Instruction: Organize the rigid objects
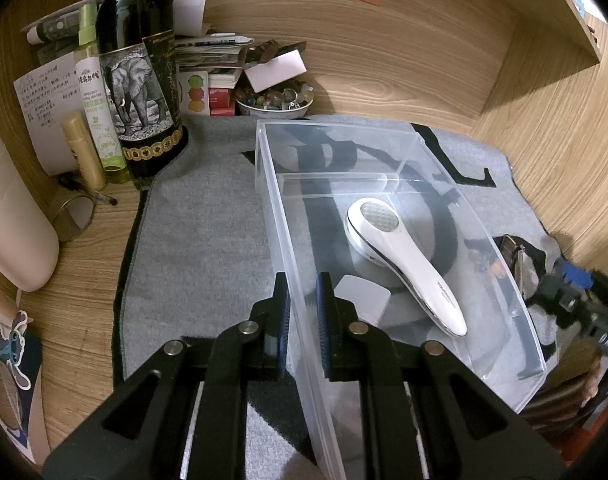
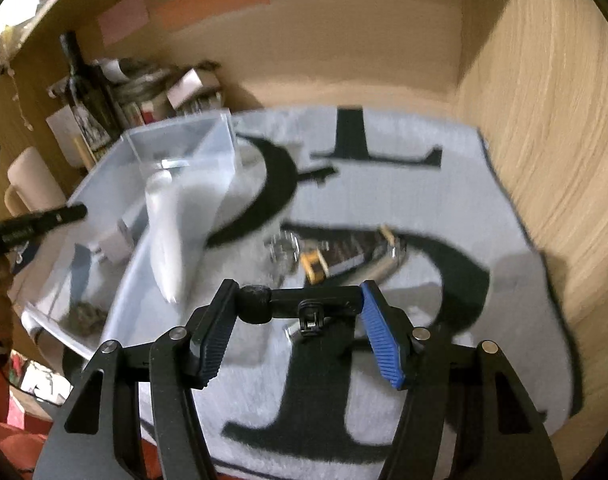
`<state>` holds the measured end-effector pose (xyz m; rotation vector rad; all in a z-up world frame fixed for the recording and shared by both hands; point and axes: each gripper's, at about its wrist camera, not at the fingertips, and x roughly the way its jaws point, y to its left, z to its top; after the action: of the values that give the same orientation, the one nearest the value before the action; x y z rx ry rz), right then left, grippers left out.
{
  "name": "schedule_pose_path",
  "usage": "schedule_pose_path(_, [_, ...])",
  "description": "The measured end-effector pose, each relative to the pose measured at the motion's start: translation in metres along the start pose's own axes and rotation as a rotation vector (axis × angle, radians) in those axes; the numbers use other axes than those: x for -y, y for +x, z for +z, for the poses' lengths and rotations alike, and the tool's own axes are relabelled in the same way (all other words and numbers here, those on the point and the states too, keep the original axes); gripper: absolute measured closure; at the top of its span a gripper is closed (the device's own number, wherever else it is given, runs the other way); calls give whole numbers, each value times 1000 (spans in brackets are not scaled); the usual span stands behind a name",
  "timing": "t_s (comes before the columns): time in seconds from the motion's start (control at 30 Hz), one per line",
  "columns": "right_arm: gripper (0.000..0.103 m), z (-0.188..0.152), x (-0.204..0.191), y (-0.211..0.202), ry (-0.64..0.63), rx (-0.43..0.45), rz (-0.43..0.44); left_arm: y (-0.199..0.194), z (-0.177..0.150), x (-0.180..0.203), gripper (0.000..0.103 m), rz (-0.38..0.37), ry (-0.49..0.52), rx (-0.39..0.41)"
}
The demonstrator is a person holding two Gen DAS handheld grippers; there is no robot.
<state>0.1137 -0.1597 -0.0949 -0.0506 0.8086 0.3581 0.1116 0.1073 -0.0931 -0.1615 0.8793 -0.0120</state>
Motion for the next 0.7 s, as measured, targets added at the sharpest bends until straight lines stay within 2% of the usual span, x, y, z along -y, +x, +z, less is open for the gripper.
schedule_pose_path(0.2, [45, 27, -14, -7, -40, 78, 33, 0, 0, 0, 91, 0, 1, 0])
schedule_pose_path(0.37, [45, 47, -35, -4, -90, 114, 97, 0, 0, 0, 91, 2, 1, 0])
schedule_pose_path(0.7, [45, 56, -83, 26, -220, 67, 201, 0, 0, 0, 91, 2, 3, 0])
